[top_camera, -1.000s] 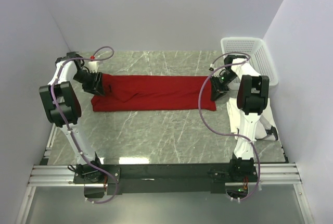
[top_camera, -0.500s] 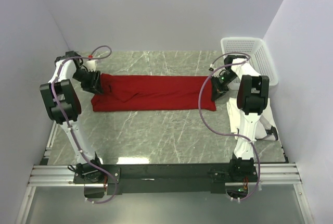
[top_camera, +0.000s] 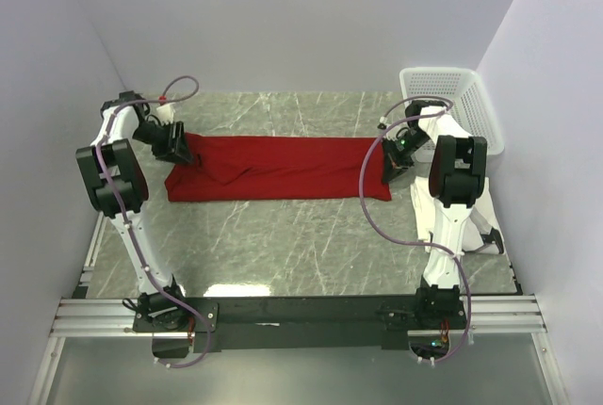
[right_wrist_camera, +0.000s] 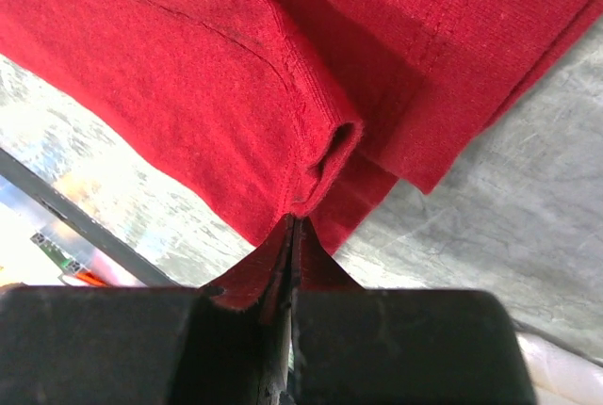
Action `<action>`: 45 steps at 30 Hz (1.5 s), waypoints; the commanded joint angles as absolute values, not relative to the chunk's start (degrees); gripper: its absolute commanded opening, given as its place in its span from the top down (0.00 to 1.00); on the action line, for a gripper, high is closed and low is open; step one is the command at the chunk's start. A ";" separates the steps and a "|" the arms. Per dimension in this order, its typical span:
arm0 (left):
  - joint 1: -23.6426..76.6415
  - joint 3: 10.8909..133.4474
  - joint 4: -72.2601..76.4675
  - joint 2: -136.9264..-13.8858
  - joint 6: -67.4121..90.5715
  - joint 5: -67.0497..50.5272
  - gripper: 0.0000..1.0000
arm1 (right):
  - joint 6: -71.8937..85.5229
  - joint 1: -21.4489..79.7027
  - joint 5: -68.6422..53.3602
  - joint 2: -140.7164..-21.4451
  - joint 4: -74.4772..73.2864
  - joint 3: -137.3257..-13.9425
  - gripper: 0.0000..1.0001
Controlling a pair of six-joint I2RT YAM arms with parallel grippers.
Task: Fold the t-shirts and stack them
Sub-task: Fold the tshirt
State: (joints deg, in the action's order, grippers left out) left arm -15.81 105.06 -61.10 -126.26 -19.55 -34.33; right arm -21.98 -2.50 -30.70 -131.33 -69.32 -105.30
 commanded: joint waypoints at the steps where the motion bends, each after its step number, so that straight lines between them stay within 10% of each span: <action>1: -15.56 109.16 -57.41 -125.95 -15.13 -42.09 0.46 | -22.68 -2.37 -32.43 -130.25 -69.52 -105.03 1.00; 37: -13.18 112.50 -46.84 -137.55 -3.78 -36.47 0.42 | -25.05 -4.75 -33.39 -127.61 -73.82 -103.09 1.00; 41: -13.27 112.67 -47.20 -137.55 -3.69 -36.91 0.42 | -23.30 -4.66 -34.80 -128.58 -72.08 -101.70 0.64; 45: -13.18 112.85 -47.46 -137.46 -3.87 -36.83 0.42 | -21.62 -4.66 -34.45 -128.85 -69.79 -100.98 0.56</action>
State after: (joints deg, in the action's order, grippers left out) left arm -12.95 112.38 -47.40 -136.49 -2.76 -39.40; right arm -23.09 -4.73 -33.12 -130.23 -70.70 -101.41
